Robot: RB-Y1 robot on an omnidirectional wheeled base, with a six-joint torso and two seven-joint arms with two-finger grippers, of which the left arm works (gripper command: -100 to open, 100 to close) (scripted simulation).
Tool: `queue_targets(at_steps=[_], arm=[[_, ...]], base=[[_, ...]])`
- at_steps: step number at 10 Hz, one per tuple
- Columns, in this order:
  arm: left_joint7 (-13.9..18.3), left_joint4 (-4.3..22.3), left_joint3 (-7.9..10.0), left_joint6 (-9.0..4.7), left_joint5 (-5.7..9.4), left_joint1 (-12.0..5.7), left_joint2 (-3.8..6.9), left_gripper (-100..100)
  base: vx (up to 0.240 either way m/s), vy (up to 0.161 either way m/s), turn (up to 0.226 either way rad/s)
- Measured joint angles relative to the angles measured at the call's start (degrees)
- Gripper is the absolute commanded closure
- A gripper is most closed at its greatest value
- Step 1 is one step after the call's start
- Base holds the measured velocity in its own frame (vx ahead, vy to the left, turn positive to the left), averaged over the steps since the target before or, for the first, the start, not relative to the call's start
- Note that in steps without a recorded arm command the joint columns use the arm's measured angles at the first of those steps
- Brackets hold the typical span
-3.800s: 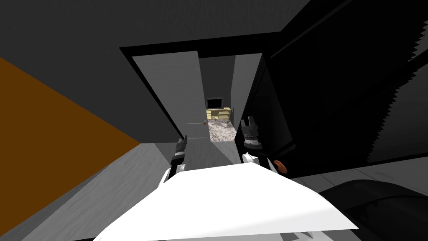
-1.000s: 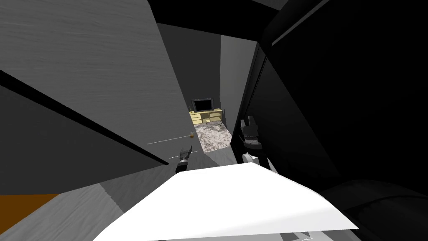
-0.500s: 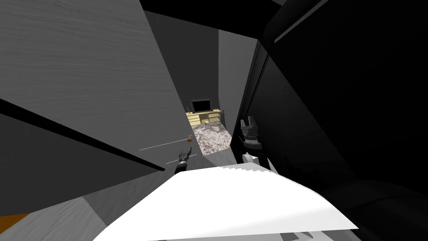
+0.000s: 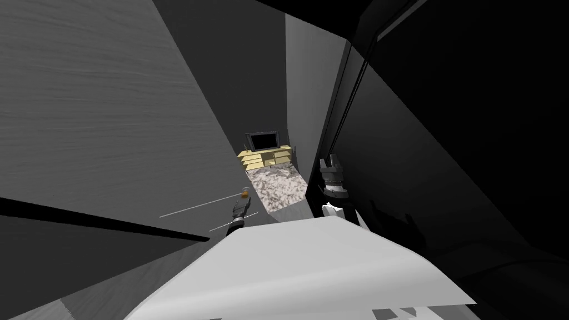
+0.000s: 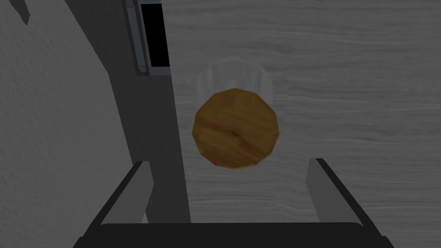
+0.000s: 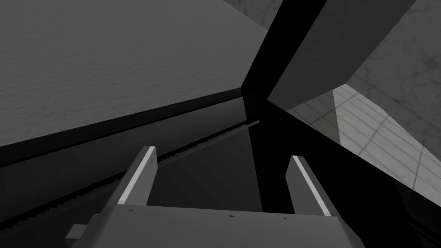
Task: Pull the door open
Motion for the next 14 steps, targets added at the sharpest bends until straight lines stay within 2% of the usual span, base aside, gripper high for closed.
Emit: queue_targets(at_steps=[3,4,10,14], arm=[[0.7,2.5,1.26,-1.48,0.85,-0.32,1.48,-100],[0.7,2.7,1.31,-1.67,0.88,-0.37,1.54,100],[0.7,2.6,1.22,-1.33,0.8,-0.24,1.48,100],[4.9,3.0,0.65,-1.34,1.92,-0.58,1.82,100]], base=[[0.15,0.025,-0.052],[-0.009,0.002,0.018],[-0.014,0.0,-0.006],[-0.025,0.011,-0.027]])
